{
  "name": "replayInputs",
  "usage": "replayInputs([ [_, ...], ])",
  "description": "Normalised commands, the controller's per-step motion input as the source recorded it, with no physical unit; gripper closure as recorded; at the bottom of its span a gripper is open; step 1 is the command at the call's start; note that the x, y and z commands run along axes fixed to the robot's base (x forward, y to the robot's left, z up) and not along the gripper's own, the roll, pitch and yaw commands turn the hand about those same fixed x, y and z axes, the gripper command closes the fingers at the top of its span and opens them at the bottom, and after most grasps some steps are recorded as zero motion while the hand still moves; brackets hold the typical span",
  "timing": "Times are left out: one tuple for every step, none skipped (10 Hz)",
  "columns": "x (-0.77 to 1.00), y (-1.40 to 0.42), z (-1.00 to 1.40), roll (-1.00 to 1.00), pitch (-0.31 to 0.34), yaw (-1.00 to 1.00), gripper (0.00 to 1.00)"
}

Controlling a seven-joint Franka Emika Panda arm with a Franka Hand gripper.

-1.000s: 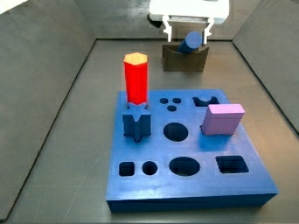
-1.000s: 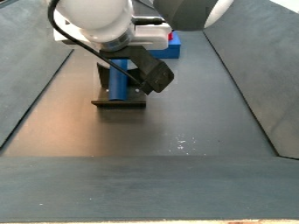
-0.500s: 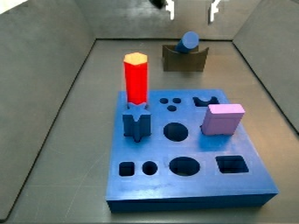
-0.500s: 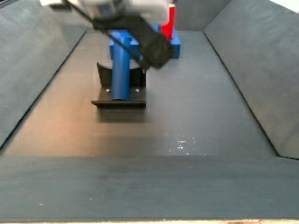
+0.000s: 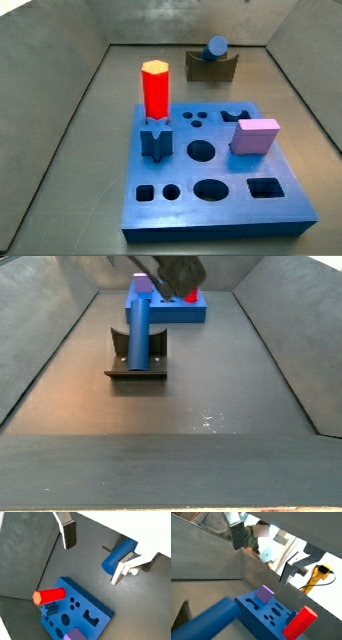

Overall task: Pick up the round object. Move up. Place the round object on the fixture. Regrasp the round object. Move to above the board. Insert the round object.
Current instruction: Regrasp the round object.

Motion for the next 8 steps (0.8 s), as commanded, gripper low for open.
replayInputs([
  [0.07, -0.55, 0.45, 1.00, 0.043, 0.03, 0.00],
  [0.03, -0.41, 0.33, 1.00, 0.041, 0.03, 0.00],
  [0.00, -0.16, 0.09, 1.00, 0.037, 0.03, 0.00],
  [-0.01, -0.06, 0.03, 1.00, 0.038, 0.03, 0.00],
  [-0.01, -0.02, 0.01, 1.00, 0.037, 0.03, 0.00],
  [-0.01, -0.02, 0.01, 1.00, 0.034, 0.03, 0.00],
  [-0.02, -0.02, 0.02, 1.00, 0.030, 0.03, 0.00],
  [-0.02, -0.02, 0.01, 1.00, 0.029, 0.03, 0.00],
])
